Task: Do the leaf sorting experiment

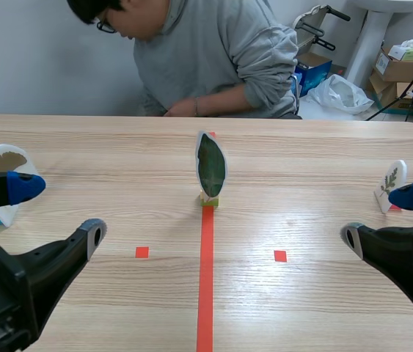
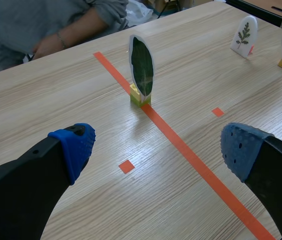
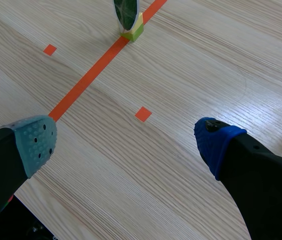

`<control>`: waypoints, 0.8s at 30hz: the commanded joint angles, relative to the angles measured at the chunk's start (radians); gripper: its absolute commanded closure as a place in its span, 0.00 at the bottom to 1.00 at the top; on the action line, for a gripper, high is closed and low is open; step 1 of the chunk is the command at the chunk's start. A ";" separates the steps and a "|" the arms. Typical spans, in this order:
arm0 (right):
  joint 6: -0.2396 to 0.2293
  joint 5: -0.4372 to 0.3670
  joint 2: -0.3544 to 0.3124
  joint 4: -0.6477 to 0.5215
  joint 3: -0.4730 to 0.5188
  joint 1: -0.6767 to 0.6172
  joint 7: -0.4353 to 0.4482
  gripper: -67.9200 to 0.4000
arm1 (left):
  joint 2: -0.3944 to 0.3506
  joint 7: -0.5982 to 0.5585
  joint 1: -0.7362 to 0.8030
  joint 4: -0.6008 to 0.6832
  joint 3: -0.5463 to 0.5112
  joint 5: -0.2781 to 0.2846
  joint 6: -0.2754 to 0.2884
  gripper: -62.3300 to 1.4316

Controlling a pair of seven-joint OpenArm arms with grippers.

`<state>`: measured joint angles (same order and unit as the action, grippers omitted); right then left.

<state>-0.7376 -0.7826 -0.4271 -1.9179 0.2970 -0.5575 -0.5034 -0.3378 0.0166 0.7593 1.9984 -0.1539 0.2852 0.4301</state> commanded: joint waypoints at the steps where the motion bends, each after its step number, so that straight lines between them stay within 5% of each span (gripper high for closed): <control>1: -0.008 -0.008 -0.016 -0.008 0.009 0.009 0.007 0.17 | 0.002 -0.012 -0.015 0.001 0.000 0.010 0.003 0.14; 9: -0.008 -0.008 -0.016 -0.008 0.009 0.009 0.000 0.17 | -0.017 0.010 -0.106 -0.080 0.040 0.010 0.010 0.14; 16: -0.008 -0.008 -0.016 -0.008 0.009 0.009 0.000 0.17 | -0.136 0.010 -0.346 -0.294 0.210 0.010 0.010 0.14; 24: -0.008 -0.008 -0.016 -0.008 0.009 0.009 0.001 0.17 | -0.145 0.009 -0.678 -0.576 0.408 0.010 0.011 0.14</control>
<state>-0.7376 -0.7826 -0.4271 -1.9179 0.2970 -0.5575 -0.5179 -0.4953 0.0433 0.0967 1.4063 0.2493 0.2852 0.4389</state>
